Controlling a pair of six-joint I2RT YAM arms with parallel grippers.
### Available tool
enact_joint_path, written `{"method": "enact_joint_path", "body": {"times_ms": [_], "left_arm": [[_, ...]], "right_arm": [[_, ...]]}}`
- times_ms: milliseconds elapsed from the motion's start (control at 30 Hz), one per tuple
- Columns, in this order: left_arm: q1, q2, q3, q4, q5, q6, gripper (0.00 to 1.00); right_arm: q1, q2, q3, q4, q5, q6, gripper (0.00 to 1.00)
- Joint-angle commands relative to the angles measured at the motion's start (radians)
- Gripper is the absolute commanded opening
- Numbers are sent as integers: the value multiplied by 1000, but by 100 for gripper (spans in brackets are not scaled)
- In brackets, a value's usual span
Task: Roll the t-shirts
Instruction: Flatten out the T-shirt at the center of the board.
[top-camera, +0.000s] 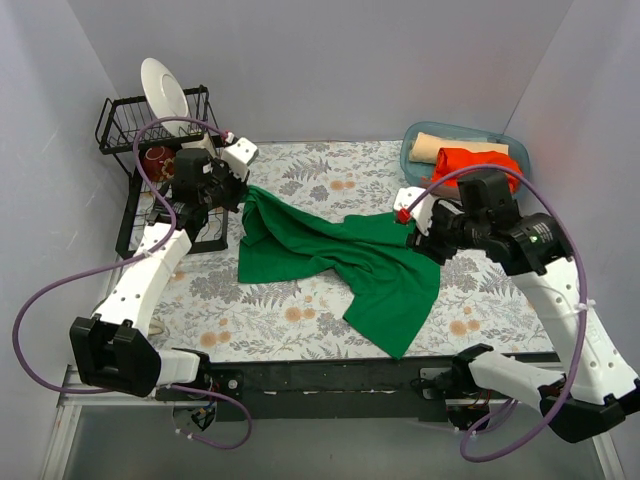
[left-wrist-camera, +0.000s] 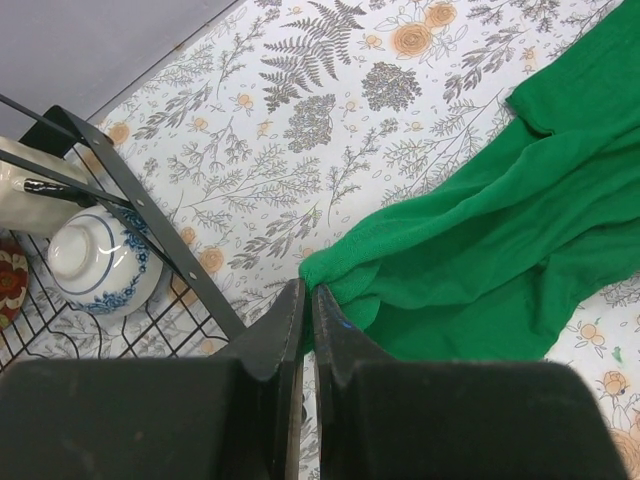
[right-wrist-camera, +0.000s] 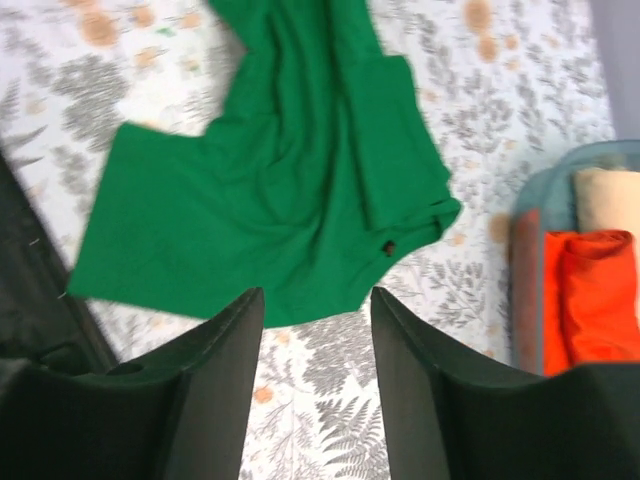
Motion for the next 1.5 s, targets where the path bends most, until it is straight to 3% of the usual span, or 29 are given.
{"method": "enact_joint_path", "body": {"times_ms": [0, 100, 233, 733, 1133, 1267, 1467], "left_arm": [[5, -57, -34, 19, 36, -10, 0], [5, -64, -65, 5, 48, -26, 0], [5, -60, -91, -24, 83, -40, 0], [5, 38, -113, -160, 149, -29, 0], [5, 108, -105, -194, 129, -24, 0], [5, 115, -105, -199, 128, -17, 0], [7, 114, -103, -200, 123, -14, 0]], "right_arm": [[-17, 75, -105, 251, 174, 110, 58], [-80, 158, -179, 346, 186, 156, 65], [-175, 380, -129, 389, 154, 251, 72], [-247, 919, 206, 469, -27, 314, 64], [-296, 1076, 298, 450, -47, 311, 56], [-299, 1100, 304, 441, -58, 303, 49], [-299, 1116, 324, 432, -96, 299, 23]]}}
